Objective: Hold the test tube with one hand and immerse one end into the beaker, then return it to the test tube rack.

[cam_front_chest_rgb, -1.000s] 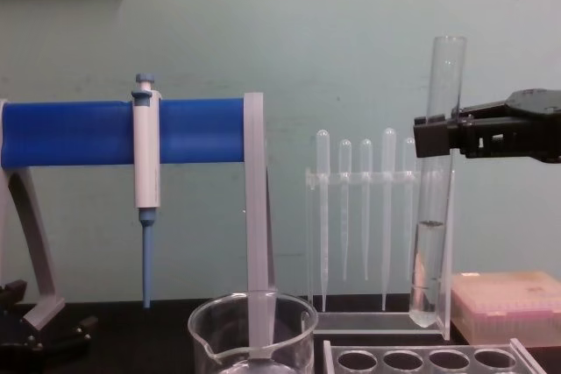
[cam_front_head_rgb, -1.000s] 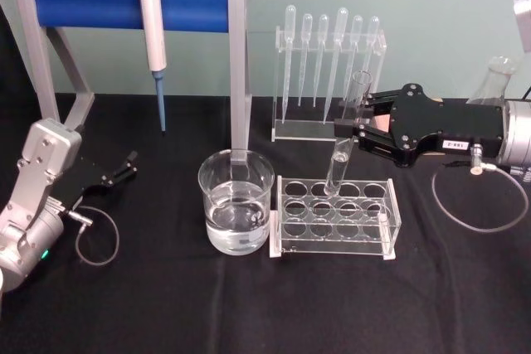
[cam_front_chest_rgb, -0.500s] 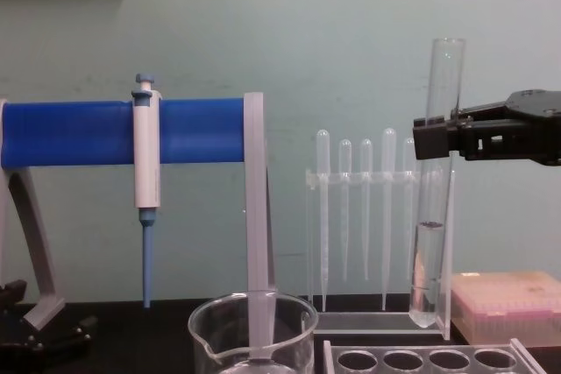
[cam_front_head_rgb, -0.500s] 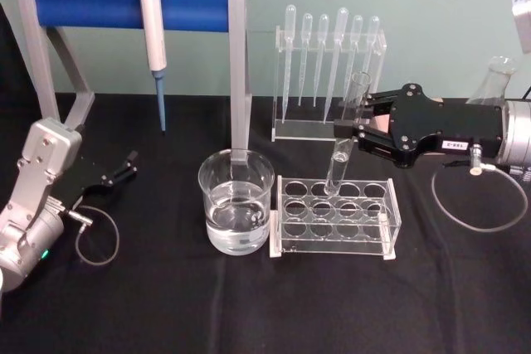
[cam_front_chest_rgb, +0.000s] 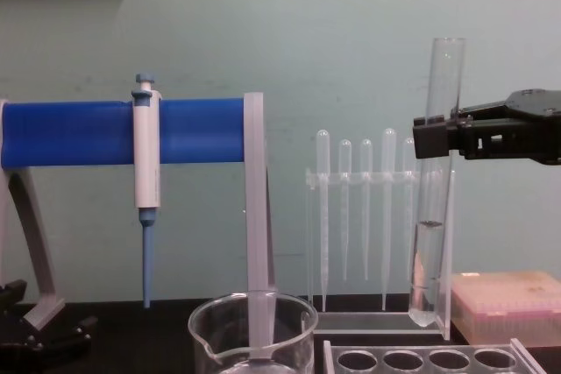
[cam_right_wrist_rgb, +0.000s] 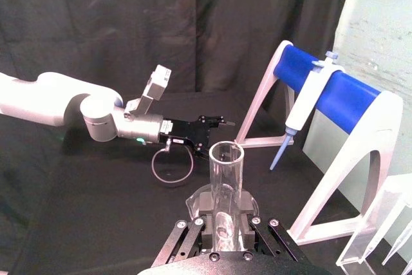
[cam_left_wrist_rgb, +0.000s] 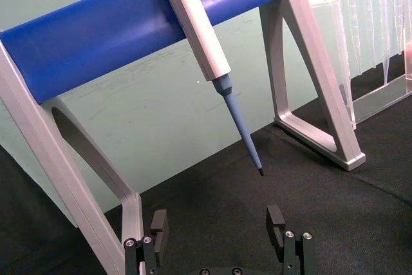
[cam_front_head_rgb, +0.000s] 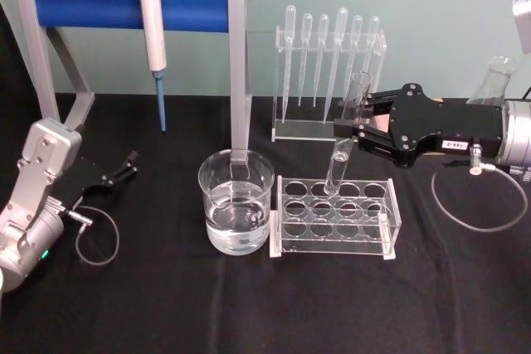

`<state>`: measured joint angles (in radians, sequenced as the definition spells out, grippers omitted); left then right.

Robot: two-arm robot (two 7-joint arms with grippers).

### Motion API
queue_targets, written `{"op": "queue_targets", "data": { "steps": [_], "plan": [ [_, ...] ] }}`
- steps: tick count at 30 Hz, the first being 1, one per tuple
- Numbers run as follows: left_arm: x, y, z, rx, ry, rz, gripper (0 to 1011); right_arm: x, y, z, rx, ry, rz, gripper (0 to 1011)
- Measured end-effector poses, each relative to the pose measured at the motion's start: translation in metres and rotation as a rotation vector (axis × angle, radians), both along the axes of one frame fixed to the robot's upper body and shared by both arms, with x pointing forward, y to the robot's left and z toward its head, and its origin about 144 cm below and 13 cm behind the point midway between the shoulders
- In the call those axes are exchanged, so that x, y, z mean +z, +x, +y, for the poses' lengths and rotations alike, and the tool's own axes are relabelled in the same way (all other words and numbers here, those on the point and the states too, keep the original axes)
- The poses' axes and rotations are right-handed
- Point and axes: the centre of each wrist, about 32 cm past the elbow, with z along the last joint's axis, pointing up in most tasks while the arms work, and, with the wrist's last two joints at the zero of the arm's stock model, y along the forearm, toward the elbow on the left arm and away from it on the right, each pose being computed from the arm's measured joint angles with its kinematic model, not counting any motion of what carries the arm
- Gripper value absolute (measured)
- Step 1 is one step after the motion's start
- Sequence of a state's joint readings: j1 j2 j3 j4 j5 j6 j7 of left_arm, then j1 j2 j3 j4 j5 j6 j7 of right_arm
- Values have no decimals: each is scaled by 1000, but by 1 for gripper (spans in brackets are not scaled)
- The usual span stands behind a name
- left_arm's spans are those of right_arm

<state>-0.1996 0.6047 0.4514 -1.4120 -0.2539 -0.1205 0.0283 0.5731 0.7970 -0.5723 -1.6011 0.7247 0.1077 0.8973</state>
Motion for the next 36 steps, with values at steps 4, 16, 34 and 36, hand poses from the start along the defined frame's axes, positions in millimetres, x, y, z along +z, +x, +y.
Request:
{"op": "queue_targets", "data": {
  "steps": [4,16,34,36],
  "plan": [
    [0,0,0,0,0,0,1000,0,0,0,0,0,0,241],
    [0,0,0,0,0,0,1000,0,0,0,-1,1,0,241],
    [0,0,0,0,0,0,1000,0,0,0,-1,1,1,241],
    [0,0,0,0,0,0,1000,0,0,0,-1,1,1,241]
  ]
}}
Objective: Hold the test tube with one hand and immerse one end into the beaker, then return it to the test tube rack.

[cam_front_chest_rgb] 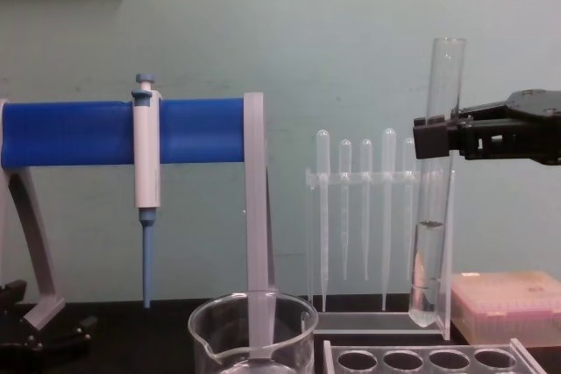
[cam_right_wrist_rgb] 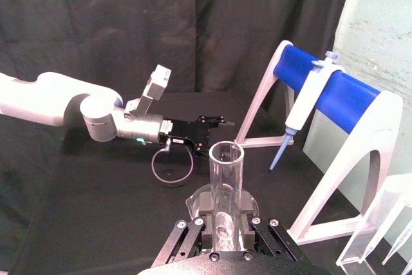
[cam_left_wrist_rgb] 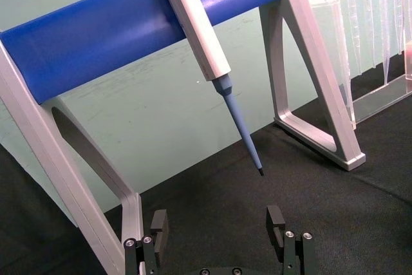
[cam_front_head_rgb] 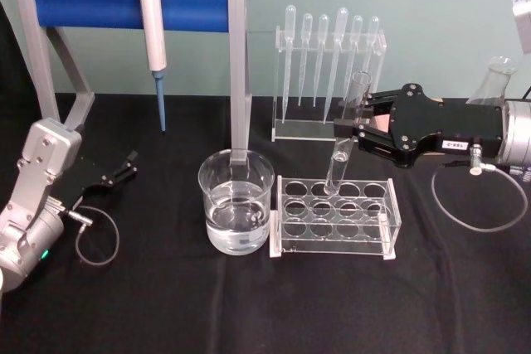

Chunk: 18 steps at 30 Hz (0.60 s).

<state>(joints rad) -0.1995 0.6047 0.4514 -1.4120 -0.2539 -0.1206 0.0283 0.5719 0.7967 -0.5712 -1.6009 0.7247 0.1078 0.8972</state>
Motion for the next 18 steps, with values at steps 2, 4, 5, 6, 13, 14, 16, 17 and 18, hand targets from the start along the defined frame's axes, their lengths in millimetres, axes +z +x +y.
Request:
{"op": "queue_targets", "data": {
  "steps": [2,4,5,6,13,14,16,17,18],
  "plan": [
    [0,0,0,0,0,0,1000,0,0,0,0,0,0,241],
    [0,0,0,0,0,0,1000,0,0,0,0,0,0,241],
    [0,0,0,0,0,0,1000,0,0,0,0,0,0,241],
    [0,0,0,0,0,0,1000,0,0,0,0,0,0,241],
    [0,0,0,0,0,0,1000,0,0,0,0,0,0,241],
    [0,0,0,0,0,0,1000,0,0,0,0,0,0,241],
    [0,0,0,0,0,0,1000,0,0,0,0,0,0,241],
    [0,0,0,0,0,0,1000,0,0,0,0,0,0,241],
    [0,0,0,0,0,0,1000,0,0,0,0,0,0,241]
  ]
}}
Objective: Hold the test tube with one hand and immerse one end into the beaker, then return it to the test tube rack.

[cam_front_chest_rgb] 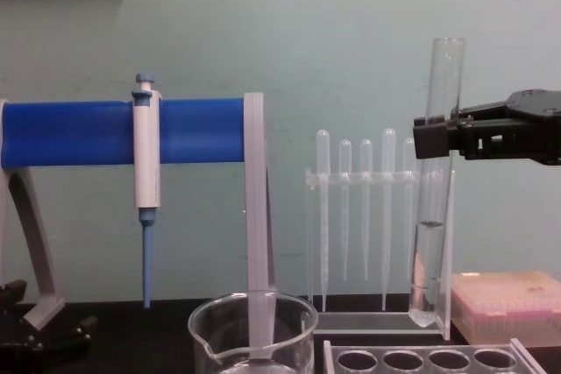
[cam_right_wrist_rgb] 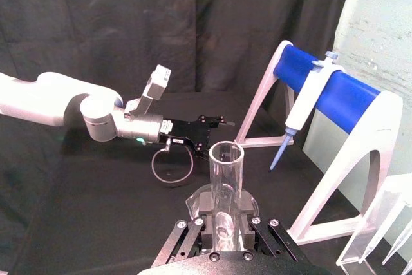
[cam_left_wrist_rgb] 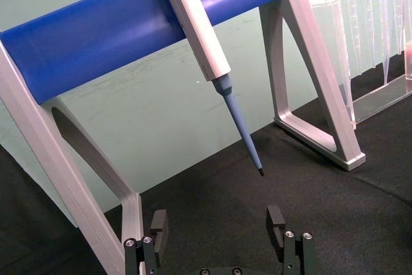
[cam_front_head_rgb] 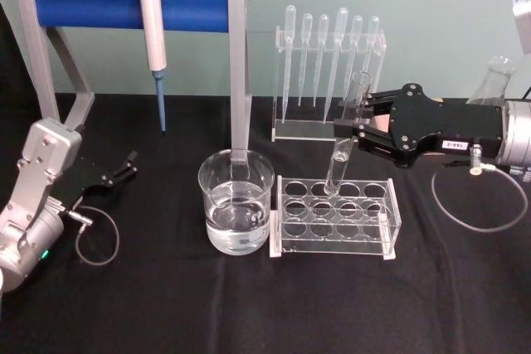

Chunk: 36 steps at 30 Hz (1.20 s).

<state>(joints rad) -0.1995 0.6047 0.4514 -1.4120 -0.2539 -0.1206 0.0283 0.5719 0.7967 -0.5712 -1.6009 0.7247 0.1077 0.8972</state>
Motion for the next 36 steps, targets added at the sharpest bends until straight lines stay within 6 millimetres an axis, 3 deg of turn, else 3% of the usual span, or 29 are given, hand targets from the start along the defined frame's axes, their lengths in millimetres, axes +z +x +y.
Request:
{"op": "queue_targets", "data": {
  "steps": [36],
  "plan": [
    [0,0,0,0,0,0,1000,0,0,0,0,0,0,241]
  ]
}}
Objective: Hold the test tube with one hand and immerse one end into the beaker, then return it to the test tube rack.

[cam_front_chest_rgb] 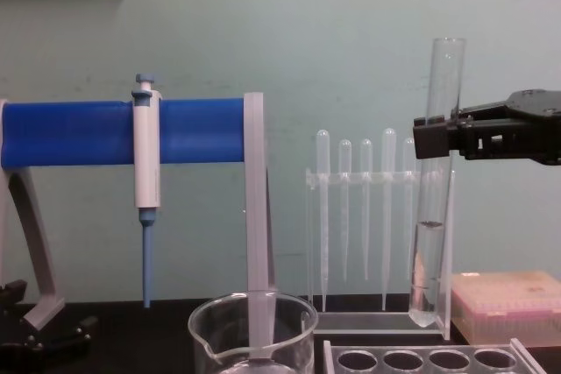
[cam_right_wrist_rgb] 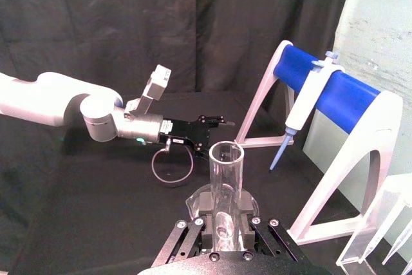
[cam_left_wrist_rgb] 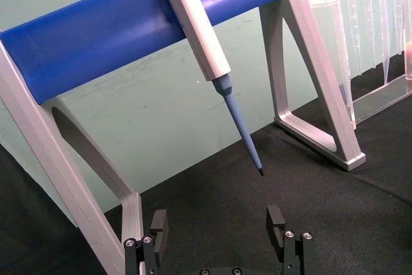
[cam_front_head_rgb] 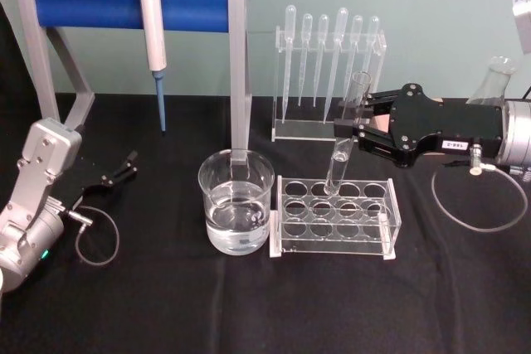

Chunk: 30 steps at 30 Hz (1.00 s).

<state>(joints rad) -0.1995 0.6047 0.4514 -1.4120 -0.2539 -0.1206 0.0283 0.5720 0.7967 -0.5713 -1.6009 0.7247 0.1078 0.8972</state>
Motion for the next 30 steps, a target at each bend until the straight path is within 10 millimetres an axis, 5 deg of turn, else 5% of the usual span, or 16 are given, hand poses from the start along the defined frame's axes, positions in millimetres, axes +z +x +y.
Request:
{"op": "queue_targets", "data": {
  "steps": [30],
  "plan": [
    [0,0,0,0,0,0,1000,0,0,0,0,0,0,241]
  ]
}}
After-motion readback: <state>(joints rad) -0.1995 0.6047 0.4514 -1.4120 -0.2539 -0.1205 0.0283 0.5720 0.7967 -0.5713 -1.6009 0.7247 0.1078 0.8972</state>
